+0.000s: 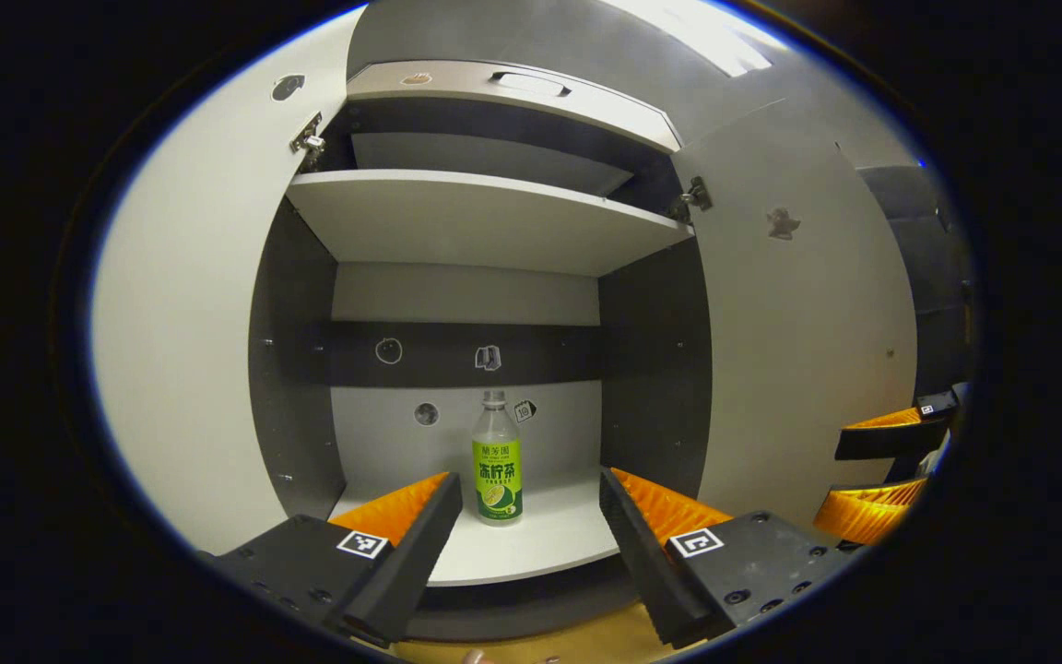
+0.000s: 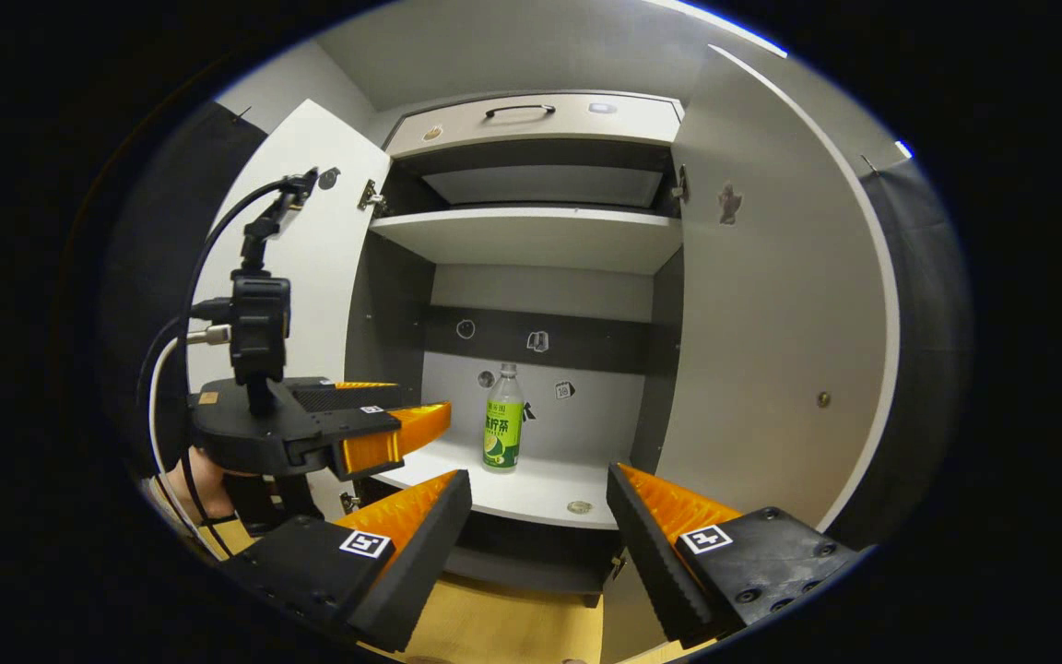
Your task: Grasp the bottle in the cabinet with the left hand and place it on the coaster, then close the right door with the right hand and the left door with the left hand.
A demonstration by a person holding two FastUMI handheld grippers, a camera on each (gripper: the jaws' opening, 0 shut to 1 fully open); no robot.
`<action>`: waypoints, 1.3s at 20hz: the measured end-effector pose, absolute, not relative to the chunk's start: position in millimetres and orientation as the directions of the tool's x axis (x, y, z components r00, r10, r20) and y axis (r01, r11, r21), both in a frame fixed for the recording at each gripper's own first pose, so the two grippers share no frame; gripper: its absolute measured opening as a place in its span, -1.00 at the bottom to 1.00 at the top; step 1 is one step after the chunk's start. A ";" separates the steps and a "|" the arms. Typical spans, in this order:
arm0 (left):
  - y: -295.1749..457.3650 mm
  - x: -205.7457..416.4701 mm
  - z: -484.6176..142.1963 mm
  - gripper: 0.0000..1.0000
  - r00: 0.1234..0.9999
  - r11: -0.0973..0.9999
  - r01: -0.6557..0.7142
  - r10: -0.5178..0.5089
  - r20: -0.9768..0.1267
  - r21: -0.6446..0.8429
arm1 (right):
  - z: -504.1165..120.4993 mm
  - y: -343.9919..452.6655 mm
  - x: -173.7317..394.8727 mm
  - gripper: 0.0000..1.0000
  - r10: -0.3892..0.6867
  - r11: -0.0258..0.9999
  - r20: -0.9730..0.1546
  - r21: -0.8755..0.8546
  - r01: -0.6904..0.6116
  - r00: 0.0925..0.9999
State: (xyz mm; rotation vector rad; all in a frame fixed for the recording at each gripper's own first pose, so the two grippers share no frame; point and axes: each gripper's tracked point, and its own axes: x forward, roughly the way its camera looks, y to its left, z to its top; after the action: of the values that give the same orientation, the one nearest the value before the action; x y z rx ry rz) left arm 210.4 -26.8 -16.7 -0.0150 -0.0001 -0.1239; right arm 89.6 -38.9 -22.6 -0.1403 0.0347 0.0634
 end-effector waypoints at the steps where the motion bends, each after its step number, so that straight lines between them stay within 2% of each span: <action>1: -24.9 221.5 -19.9 0.90 0.993 0.993 0.117 -0.117 -0.003 -0.007 | -25.1 -39.1 94.2 0.95 0.072 0.987 -0.045 -0.141 -0.078 0.996; 11: -21.7 311.6 -48.2 0.91 0.996 0.996 0.083 -0.083 -0.019 0.040 | -55.0 -29.5 142.0 0.96 0.194 0.973 -0.112 -0.102 -0.205 0.975; 19: -13.4 361.6 -70.1 0.95 0.999 0.998 0.043 -0.042 -0.029 0.051 | -75.3 -29.1 167.2 0.96 0.229 0.964 -0.153 -0.102 -0.246 0.961; 26: -16.0 395.9 -72.3 0.95 0.999 0.999 0.046 -0.045 -0.024 0.026 | -88.9 -34.7 177.5 0.96 0.247 0.961 -0.182 -0.076 -0.264 0.952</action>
State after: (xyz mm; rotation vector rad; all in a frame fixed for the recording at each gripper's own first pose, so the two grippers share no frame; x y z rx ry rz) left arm 395.9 -16.0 -72.3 0.0262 0.0234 -0.0457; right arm 177.5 -34.7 -88.9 -0.1003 0.1724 0.2602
